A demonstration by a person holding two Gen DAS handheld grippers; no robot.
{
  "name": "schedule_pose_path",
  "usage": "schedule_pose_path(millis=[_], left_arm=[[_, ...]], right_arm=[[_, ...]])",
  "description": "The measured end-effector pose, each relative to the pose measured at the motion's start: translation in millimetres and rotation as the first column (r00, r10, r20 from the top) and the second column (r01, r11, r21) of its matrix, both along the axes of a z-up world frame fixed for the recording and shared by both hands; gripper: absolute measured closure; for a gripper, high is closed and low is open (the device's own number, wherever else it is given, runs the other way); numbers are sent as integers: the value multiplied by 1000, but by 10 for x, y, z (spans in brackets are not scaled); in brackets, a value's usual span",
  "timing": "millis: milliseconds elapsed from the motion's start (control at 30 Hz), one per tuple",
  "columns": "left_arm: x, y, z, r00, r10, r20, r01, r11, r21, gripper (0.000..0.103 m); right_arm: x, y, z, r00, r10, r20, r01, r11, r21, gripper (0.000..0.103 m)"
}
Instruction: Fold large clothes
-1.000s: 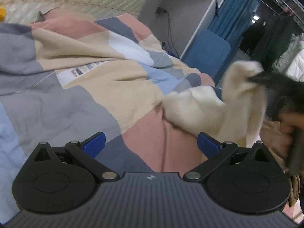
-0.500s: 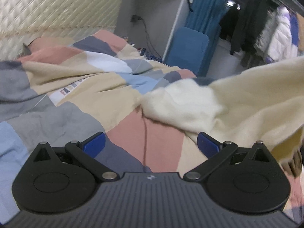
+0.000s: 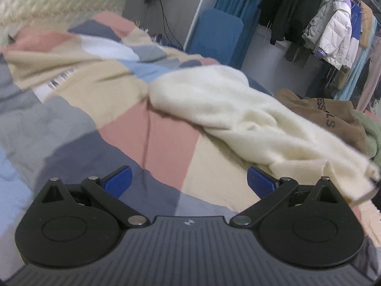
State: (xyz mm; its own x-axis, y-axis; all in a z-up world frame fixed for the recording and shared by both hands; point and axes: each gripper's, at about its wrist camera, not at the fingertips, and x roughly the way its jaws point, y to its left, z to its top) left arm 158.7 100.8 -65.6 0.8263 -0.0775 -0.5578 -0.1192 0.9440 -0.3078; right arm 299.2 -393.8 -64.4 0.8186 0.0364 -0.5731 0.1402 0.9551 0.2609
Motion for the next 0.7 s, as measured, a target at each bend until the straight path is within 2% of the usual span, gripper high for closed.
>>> schedule_pose_path(millis=[33,100,167,200,233,267,300,333,433,500,600,700], left_arm=[[54,-10,-23,1000,-6,-5,6,1000,0,0],[150,-54,-64,1000,-14,-5,14,1000,6,0],[259,-69,-113,1000,-19,-16,19,1000,-25,0],[325,-62,-130,999,-20,-25,19,999,-36,0],[385,-66,-146,999,-21,-29,20,999,-48,0],[453,-73,-151,999,-22,-29,21,998,-54,0],[520,-79,-153,999,-23,-27,22,998,-58,0],[601,-77,-147,999,-23,-24,21,998,-66,0],[890,-65,-108,1000,-28,-11,27,995,-99,0],[1069,-73,-75,1000,-30,-7,30,995,-93,1],[1317,-134,-64,999,-46,13,47,997,-67,0],[1583,-160,-116,998,-63,15,64,996,-59,0]], right_arm=[[45,-3,-68,1000,0,-26,0,1000,21,91],[76,18,-119,1000,-6,-23,8,998,62,89],[99,65,-98,1000,-2,-24,3,998,67,87],[114,103,-78,1000,3,-25,-2,998,65,81],[107,83,-40,1000,7,-21,-6,998,70,67],[90,40,7,1000,13,-9,-12,996,86,57],[73,38,60,1000,17,15,-19,994,105,39],[5,-21,123,999,18,47,-23,993,116,35],[-153,-94,288,989,10,148,-23,996,88,32],[-104,-24,374,975,62,212,-68,997,23,26],[239,166,400,963,178,204,-169,984,-64,24],[741,369,349,934,292,204,-294,956,-23,24]])
